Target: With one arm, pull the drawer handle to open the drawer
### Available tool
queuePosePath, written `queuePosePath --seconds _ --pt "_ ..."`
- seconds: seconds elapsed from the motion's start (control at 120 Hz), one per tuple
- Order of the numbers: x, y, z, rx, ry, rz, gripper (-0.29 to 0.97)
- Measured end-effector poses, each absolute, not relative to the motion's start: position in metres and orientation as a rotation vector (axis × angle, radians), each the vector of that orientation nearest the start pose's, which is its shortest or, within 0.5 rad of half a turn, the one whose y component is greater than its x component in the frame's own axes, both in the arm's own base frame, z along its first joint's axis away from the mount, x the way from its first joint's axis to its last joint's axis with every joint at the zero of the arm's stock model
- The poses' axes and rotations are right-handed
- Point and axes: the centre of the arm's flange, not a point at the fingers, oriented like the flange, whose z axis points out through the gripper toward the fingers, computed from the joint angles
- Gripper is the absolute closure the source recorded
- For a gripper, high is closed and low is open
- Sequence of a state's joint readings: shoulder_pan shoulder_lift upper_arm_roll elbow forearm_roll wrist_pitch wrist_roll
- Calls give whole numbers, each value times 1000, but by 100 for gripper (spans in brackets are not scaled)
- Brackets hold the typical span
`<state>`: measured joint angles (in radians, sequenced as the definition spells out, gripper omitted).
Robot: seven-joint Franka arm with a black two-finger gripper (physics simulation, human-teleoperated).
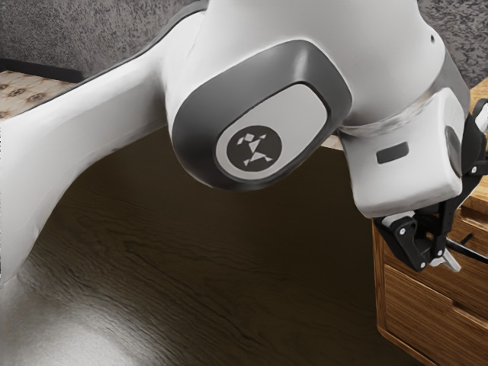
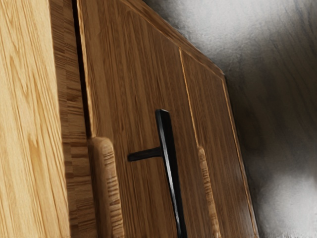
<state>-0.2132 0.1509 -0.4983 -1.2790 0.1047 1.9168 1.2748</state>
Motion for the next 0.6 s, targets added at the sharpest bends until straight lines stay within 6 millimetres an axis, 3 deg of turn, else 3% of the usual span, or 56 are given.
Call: queuePosePath --seconds 0.108,0.192,0.283,0.45,0.6 --pt "483 -389 717 -1572 2405 -638 0" --pt "470 -389 711 -1589 2366 -567 0" --pt "464 -386 688 -1625 2336 -503 0" --pt "485 -380 671 -1738 2246 -544 0" --pt "488 -389 678 -1834 2162 -618 0"
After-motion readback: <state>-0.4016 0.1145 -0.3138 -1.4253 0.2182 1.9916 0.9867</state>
